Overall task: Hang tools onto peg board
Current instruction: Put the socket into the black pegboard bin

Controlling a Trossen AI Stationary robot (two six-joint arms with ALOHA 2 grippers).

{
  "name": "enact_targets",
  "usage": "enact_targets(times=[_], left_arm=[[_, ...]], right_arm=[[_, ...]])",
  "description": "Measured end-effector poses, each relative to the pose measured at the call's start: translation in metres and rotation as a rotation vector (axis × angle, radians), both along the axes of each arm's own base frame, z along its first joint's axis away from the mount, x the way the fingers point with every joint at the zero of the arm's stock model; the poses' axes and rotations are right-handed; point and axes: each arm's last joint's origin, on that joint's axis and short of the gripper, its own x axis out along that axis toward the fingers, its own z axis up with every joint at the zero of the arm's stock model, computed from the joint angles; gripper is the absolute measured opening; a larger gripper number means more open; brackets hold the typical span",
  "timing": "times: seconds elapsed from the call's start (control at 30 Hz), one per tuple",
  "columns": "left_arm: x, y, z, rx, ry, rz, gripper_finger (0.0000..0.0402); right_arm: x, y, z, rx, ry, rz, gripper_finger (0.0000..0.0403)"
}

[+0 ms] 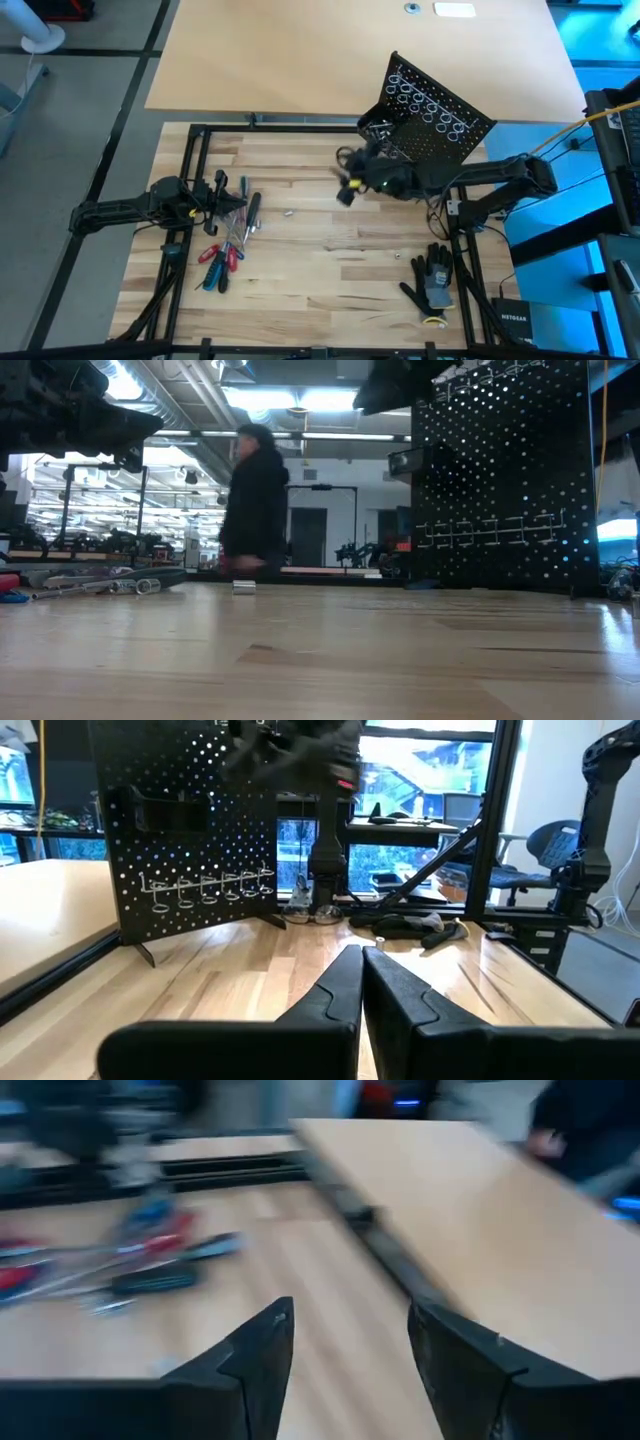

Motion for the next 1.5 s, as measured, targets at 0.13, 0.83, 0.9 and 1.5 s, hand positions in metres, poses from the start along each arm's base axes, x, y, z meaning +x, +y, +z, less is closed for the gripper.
enact_targets(times=[0.13, 0.83, 0.9, 1.5], left_arm=[[0.0, 0.0, 0.0, 0.0, -0.002, 0.0, 0.0001], [0.0, 0.0, 0.001, 0.02, -0.006, 0.002, 0.0001], [0.0, 0.0, 0.001, 0.02, -0.007, 0.002, 0.0001], [0.0, 0.0, 0.001, 0.02, -0.007, 0.002, 0.0001]], right_arm=[[0.019, 0.012, -0.021, 0.039, 0.042, 0.114, 0.0195], [0.104, 0.02, -0.161, 0.094, 0.06, 0.251, 0.0195], [0.106, 0.02, -0.169, 0.101, 0.057, 0.262, 0.0195], [0.132, 0.007, -0.215, 0.179, 0.064, 0.301, 0.0195]])
